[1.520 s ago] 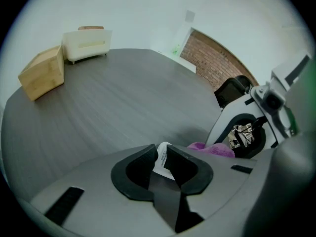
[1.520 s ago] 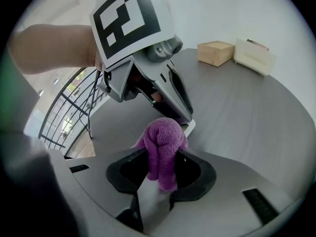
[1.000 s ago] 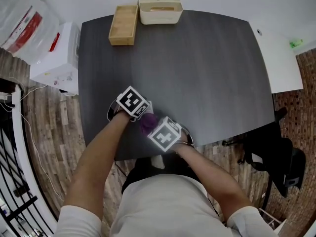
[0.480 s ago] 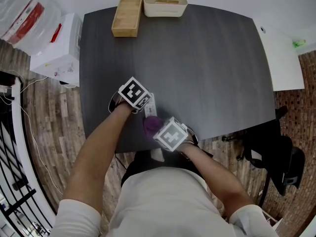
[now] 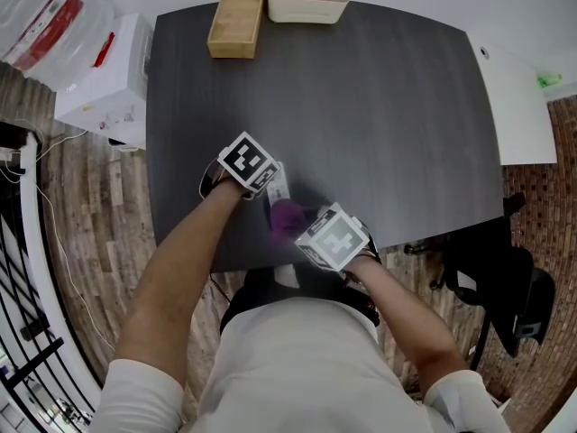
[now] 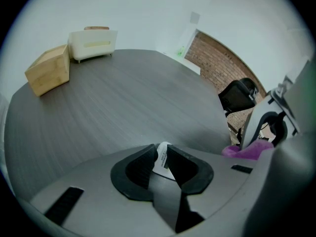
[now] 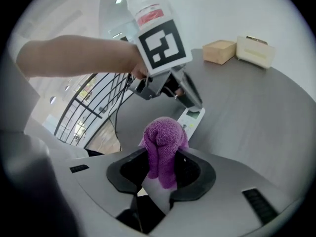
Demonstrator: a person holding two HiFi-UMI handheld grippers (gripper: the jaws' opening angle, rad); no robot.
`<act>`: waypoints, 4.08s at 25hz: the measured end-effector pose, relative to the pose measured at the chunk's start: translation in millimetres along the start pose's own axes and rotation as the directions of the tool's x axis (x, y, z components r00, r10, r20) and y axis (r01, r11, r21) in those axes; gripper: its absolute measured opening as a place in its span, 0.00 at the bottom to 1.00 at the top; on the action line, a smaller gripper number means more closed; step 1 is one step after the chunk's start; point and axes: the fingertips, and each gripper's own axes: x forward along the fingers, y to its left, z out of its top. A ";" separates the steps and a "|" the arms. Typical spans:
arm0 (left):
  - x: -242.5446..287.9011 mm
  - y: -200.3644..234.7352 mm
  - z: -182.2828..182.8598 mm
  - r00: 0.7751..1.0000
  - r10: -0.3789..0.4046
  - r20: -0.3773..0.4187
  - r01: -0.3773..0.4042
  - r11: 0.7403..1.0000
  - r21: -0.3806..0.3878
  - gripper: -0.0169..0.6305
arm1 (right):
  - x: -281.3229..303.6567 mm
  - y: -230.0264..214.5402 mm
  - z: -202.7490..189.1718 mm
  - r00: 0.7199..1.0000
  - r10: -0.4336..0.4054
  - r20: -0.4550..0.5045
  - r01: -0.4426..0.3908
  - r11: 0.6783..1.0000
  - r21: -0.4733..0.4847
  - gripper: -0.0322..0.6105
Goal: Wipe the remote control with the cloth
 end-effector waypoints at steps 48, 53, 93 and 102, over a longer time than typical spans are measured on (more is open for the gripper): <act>-32.2 6.9 -7.1 0.958 0.085 0.274 -0.033 0.981 -0.190 0.14 | 3.1 -34.0 -46.5 0.998 -0.067 0.020 0.063 0.981 0.183 0.26; -61.7 -5.7 -19.2 0.875 0.135 0.466 0.071 0.915 -0.397 0.14 | -4.5 -45.4 -35.6 0.990 -0.104 0.095 0.081 0.973 0.217 0.26; -8.4 2.8 -22.8 0.902 0.409 0.136 -0.338 0.867 -0.367 0.07 | 23.5 -104.4 41.0 0.915 -0.400 0.058 0.400 0.876 -0.272 0.26; -7.7 3.2 -23.4 0.892 0.426 0.150 -0.342 0.855 -0.391 0.05 | 20.5 -71.0 11.4 0.922 -0.380 0.067 0.381 0.866 -0.323 0.26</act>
